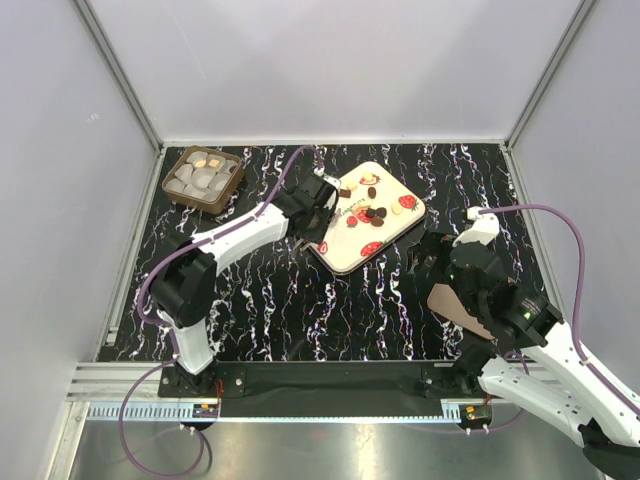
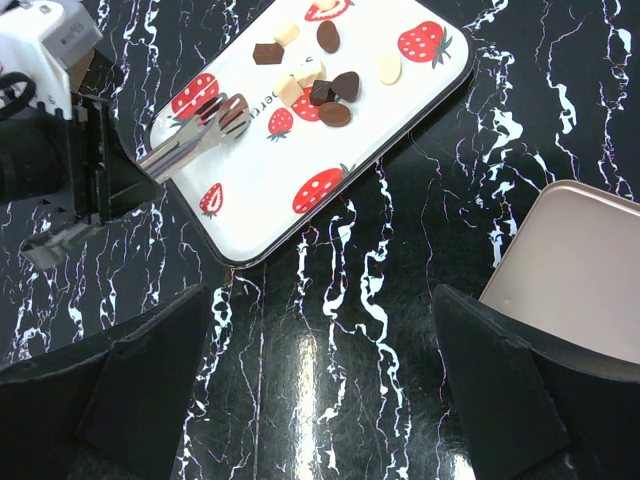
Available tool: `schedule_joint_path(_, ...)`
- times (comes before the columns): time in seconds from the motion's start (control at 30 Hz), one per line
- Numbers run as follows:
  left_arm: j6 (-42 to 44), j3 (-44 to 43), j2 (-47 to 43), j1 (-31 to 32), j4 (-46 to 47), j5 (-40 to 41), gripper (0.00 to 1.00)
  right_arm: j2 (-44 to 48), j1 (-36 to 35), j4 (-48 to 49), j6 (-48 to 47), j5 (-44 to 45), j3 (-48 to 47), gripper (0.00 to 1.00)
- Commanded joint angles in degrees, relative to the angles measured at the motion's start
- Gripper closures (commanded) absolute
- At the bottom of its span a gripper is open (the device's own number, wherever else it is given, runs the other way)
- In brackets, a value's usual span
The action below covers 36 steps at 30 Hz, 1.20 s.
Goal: Pack the chocolate
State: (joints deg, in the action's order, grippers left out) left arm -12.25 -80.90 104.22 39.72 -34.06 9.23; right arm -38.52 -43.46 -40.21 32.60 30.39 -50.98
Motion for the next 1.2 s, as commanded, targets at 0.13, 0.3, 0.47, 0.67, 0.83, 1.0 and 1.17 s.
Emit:
schedule_joint_path(0.13, 0.7, -7.5, -5.0, -1.0, -4.8, 7.0, 0.61, 0.7, -0.1, 1.1, -0.3, 0.4, -0.8, 0.0)
schedule_joint_path(0.3, 1.0, -10.8, -7.2, -6.9, -7.2, 6.4, 0.62, 1.4, -0.1, 1.4, -0.3, 0.2, -0.3, 0.0)
schedule_joint_path(0.47, 0.5, -13.8, -8.4, -15.5, -8.5, 3.3, 0.62, 1.7, -0.1, 2.1, -0.3, -0.5, 0.4, 0.0)
schedule_joint_path(0.67, 0.8, -17.4, -7.2, -25.8, -9.7, 0.1, 0.62, -0.1, -0.1, 6.0, -0.3, -3.5, 1.7, 0.0)
schedule_joint_path(0.83, 0.5, -17.6, -6.1, -33.4, -9.0, -0.3, 0.63, -3.1, 0.0, 8.7, -0.6, -5.8, 1.8, 0.0)
schedule_joint_path(1.0, 1.6, -19.5, -4.0, -38.7, -9.5, 0.2, 0.63, -3.7, -0.1, 10.1, -1.7, -6.1, 1.8, 0.0)
schedule_joint_path(1.17, 1.1, -19.0, -3.9, -41.8, -7.3, 0.1, 0.63, -3.1, -0.1, 9.0, -0.7, -6.4, 1.4, 0.0)
